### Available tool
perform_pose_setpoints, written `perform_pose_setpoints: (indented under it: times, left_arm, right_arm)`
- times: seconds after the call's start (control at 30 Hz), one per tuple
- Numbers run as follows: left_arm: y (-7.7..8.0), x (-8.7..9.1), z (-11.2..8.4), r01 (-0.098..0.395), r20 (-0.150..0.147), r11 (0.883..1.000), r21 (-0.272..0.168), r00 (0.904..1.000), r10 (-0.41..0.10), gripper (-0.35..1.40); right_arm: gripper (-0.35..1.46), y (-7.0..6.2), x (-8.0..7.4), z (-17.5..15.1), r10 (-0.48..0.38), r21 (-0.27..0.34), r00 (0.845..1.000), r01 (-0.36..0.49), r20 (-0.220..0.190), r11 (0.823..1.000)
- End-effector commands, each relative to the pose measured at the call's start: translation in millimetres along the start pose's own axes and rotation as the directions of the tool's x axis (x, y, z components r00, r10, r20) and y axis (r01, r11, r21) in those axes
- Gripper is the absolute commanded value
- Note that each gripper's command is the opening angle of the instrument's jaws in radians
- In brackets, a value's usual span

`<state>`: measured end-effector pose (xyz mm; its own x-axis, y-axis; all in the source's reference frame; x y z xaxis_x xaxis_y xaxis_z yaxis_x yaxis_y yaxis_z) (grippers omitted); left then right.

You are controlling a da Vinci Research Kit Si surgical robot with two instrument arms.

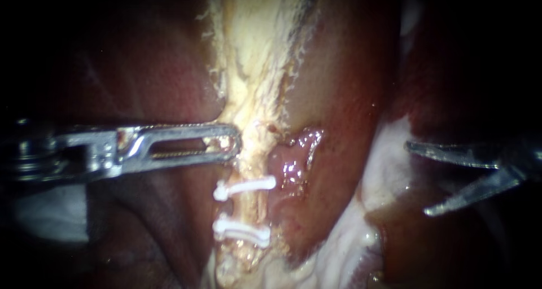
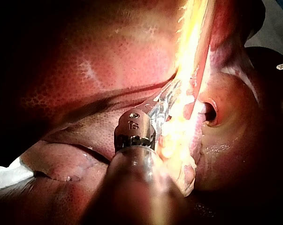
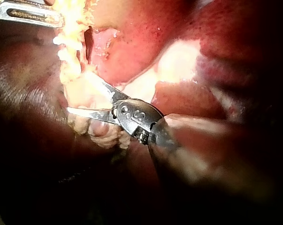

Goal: Go to the cutting position left tube

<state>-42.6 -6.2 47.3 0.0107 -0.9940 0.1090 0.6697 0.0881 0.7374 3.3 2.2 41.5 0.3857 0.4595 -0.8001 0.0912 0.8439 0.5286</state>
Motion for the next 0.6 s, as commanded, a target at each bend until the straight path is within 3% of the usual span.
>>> perform_pose_setpoints:
  times: [0.03, 0.23, 0.47, 0.6]
  left_arm:
    - [0.0, 0.0, 0.0, 0.0, 0.0, 1.0, 0.001, 1.0, 0.0, -0.35]
    - [0.1, 0.0, -0.4, -0.001, -0.002, 1.0, 0.002, 1.0, 0.001, -0.35]
    - [1.1, -0.6, -3.1, -0.003, -0.004, 1.0, 0.001, 1.0, 0.003, -0.35]
    - [1.7, -1.1, -5.4, -0.003, 0.004, 1.0, -0.011, 1.0, 0.003, -0.35]
  right_arm:
    - [1.43, 0.0, 0.0, -0.1, 0.0, 0.0, 1.0, 0.0, 0.0, 1.0]
    - [1.43, -0.1, -0.2, 0.0, -0.001, 0.0, 1.0, 0.001, 0.0, 1.0]
    - [1.43, -0.4, -1.0, 1.2, -0.008, 0.024, 1.0, 0.008, -0.007, 1.0]
    - [1.41, -0.4, -1.6, 2.9, -0.003, 0.056, 0.999, 0.0, 0.043, 0.998]
